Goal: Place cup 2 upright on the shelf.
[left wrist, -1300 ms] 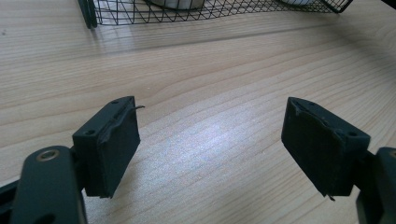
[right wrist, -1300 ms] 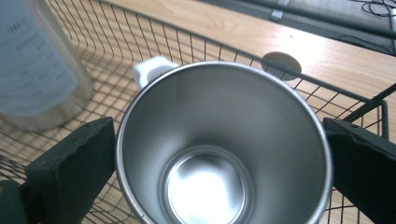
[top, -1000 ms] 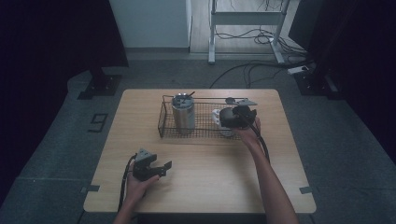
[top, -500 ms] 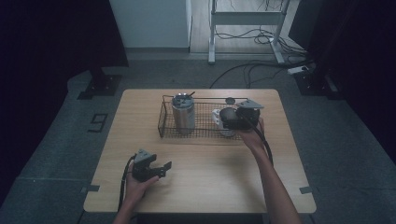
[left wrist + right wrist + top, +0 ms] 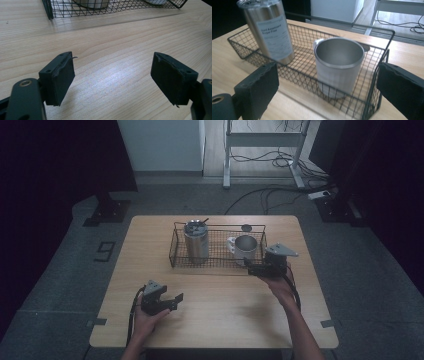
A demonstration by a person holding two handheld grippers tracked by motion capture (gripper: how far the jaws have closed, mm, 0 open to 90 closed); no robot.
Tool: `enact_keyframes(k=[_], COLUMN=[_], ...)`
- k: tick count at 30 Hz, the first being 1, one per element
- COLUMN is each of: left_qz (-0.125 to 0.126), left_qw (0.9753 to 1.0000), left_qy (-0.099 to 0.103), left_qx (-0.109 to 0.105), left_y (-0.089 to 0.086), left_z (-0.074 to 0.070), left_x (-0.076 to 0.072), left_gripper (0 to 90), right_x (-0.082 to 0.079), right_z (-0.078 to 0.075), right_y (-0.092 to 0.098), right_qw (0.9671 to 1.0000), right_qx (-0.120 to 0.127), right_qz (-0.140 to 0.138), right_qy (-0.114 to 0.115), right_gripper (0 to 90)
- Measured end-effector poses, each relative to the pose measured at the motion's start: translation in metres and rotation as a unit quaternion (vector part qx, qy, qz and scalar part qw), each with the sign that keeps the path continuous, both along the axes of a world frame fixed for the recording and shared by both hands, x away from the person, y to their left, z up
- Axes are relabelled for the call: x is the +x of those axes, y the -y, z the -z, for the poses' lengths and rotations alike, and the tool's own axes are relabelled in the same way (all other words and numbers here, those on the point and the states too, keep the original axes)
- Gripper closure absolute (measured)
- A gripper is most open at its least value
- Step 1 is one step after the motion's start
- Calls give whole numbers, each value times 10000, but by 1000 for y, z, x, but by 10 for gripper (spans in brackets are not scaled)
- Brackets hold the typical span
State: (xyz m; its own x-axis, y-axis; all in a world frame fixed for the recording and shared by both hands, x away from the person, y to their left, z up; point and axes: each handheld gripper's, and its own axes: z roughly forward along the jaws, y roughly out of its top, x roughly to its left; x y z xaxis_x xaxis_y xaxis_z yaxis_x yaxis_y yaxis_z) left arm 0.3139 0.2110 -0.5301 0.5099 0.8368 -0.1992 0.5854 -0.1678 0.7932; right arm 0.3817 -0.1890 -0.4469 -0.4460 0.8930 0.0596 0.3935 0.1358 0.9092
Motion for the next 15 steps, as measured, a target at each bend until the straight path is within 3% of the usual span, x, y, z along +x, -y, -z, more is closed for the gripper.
enact_keyframes(k=[9, 15], left_qz=[-20, -32], left_qw=[10000, 10000], left_qy=[14, -21], left_qx=[21, 59], left_y=[0, 0], left_z=[0, 2], left_x=[-2, -1], left_gripper=[194, 194], right_x=[-40, -61], right_z=[18, 42], right_y=[24, 40], right_qw=[9999, 9996], right_qx=[114, 120], right_qz=[-7, 68], right_qy=[-35, -257], right_gripper=[69, 96])
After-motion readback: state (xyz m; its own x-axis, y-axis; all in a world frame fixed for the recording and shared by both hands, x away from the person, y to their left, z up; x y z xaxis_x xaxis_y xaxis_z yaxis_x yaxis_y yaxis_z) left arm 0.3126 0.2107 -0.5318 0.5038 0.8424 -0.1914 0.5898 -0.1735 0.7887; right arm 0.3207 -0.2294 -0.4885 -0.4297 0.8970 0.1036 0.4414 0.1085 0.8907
